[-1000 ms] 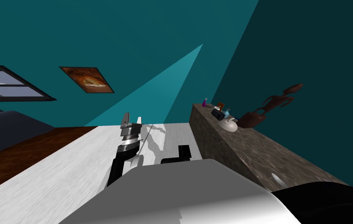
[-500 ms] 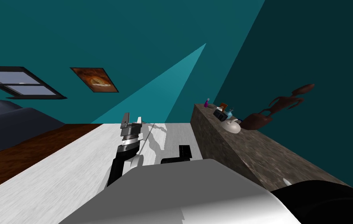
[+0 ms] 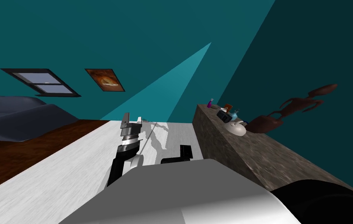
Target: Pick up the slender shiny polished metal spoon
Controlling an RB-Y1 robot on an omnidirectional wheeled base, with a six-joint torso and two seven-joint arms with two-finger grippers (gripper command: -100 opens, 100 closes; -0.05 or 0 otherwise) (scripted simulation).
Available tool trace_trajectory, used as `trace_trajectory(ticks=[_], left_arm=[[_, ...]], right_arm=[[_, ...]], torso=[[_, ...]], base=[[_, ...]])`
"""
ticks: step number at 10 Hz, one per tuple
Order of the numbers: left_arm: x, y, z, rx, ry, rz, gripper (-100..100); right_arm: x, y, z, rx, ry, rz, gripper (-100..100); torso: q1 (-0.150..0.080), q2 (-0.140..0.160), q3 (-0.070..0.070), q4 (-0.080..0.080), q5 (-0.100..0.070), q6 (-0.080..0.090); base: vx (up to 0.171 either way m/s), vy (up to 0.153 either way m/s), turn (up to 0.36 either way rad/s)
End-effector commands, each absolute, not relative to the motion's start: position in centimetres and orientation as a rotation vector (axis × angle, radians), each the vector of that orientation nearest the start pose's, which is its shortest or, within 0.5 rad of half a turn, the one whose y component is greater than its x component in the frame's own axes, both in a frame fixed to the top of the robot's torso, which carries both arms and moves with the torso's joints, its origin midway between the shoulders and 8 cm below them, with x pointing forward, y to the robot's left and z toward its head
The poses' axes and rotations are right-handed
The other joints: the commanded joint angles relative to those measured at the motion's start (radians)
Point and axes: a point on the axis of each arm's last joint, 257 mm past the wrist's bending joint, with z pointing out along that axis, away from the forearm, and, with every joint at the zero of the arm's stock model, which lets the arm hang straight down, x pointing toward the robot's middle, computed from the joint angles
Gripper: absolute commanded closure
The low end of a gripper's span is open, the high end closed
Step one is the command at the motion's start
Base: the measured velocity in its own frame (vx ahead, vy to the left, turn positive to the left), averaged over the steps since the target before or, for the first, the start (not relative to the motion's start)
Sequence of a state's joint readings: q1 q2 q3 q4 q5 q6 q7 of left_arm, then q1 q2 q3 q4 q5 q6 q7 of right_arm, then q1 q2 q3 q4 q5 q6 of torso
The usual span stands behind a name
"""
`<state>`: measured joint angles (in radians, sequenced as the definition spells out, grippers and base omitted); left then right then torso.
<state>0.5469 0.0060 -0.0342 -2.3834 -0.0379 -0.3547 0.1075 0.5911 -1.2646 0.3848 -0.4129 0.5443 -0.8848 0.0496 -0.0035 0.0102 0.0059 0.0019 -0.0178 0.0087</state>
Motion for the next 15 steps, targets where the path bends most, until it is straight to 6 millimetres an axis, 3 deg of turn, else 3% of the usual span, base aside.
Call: trace_trajectory(ticks=[1,4,8,9,13,14,15], left_arm=[[34.6,26.9,2.7,-0.75,0.665,-1.372,0],[34.6,26.9,2.7,-0.75,0.665,-1.372,0],[34.6,26.9,2.7,-0.75,0.665,-1.372,0],[34.6,26.9,2.7,-0.75,0.665,-1.372,0],[34.6,26.9,2.7,-0.75,0.665,-1.372,0],[34.6,26.9,2.7,-0.75,0.665,-1.372,0],[34.6,26.9,2.7,-0.75,0.665,-1.372,0]], right_arm=[[-9.3,-74.7,-36.4,0.232,2.992,-0.255,-100],[-11.6,-74.2,-36.4,0.309,2.992,-0.273,-100],[-12.0,-74.0,-36.4,0.322,2.993,-0.272,-100],[-12.0,-74.1,-36.4,0.325,2.992,-0.276,100],[-12.1,-73.9,-36.5,0.329,2.993,-0.27,100],[-12.1,-73.8,-36.5,0.33,2.993,-0.267,0],[-11.5,-74.3,-36.3,0.288,3.003,-0.267,100]], torso=[[0.0,0.0,0.0,0.0,0.0,0.0],[0.0,0.0,0.0,0.0,0.0,-0.002],[0.001,-0.002,-0.001,0.0,0.0,-0.002],[0.001,-0.002,-0.001,0.0,0.0,-0.001],[0.002,-0.002,-0.001,0.0,0.001,-0.001],[0.002,-0.002,-0.001,0.0,0.002,-0.002],[0.002,-0.001,-0.001,0.0,0.002,-0.002]], base=[[-0.022,-0.008,0.076],[-0.036,-0.007,0.185],[-0.014,0.0,0.047],[0.0,0.0,0.0],[0.0,0.001,-0.001],[0.0,0.0,0.0],[0.027,0.0,-0.23]])
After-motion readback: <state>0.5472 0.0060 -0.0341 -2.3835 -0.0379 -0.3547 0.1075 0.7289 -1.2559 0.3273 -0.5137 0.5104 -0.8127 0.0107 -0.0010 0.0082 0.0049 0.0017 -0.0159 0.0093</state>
